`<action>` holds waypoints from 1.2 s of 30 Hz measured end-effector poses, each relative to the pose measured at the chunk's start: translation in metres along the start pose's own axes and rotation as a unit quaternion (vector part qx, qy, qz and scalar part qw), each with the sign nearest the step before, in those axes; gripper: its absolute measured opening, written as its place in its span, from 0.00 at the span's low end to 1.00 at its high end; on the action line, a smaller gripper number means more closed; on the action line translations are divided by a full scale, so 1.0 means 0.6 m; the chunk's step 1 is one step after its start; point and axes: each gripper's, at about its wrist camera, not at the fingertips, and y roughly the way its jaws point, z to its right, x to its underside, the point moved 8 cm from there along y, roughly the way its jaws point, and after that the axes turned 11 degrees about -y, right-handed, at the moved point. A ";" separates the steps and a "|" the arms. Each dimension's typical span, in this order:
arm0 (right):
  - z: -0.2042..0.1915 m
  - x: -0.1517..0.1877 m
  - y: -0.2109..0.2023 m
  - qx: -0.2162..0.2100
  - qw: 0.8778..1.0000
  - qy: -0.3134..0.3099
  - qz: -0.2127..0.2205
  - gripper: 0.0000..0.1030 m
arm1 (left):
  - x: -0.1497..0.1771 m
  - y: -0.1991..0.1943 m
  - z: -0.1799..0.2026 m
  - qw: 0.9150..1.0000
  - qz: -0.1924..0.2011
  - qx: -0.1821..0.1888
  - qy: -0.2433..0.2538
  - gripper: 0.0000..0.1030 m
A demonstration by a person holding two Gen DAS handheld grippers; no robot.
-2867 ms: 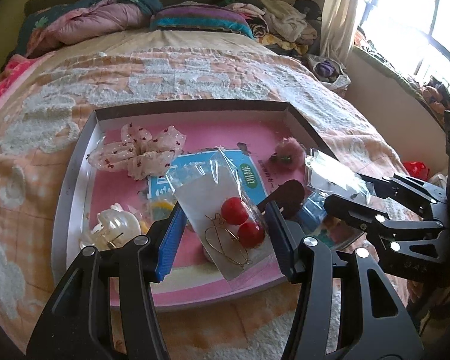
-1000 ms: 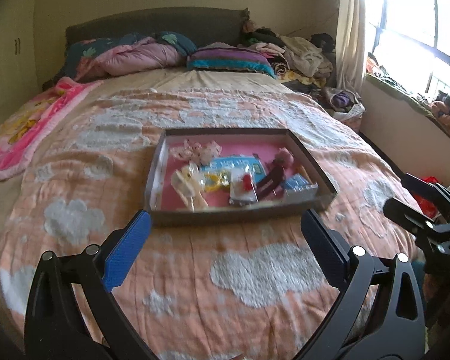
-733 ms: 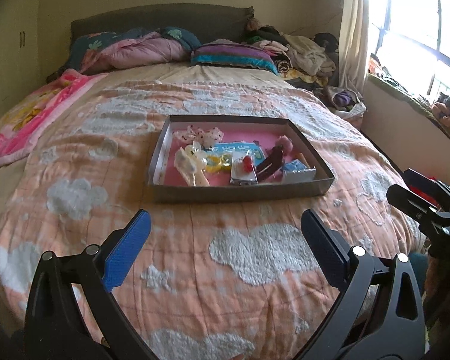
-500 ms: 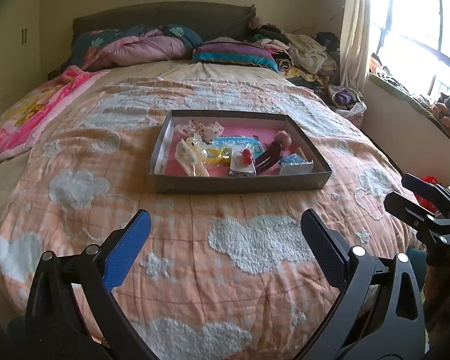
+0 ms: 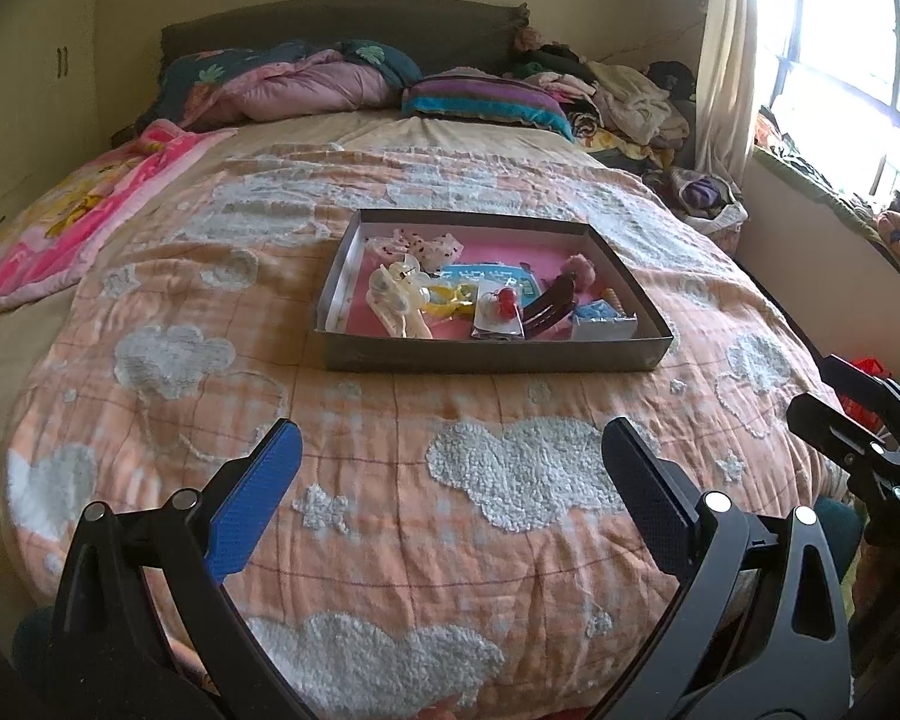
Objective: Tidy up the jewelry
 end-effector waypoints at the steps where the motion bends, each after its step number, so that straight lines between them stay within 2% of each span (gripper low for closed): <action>1: 0.000 -0.001 0.000 0.000 1.000 0.000 0.001 0.95 | 0.000 -0.001 0.001 1.000 -0.001 0.000 0.000 0.91; 11: 0.000 0.000 0.000 -0.001 1.000 0.001 -0.002 0.95 | -0.001 -0.007 0.006 1.000 -0.002 0.009 -0.004 0.91; 36: 0.004 0.000 -0.003 0.001 1.000 -0.001 0.000 0.95 | -0.003 -0.008 0.000 1.000 0.000 -0.002 -0.002 0.91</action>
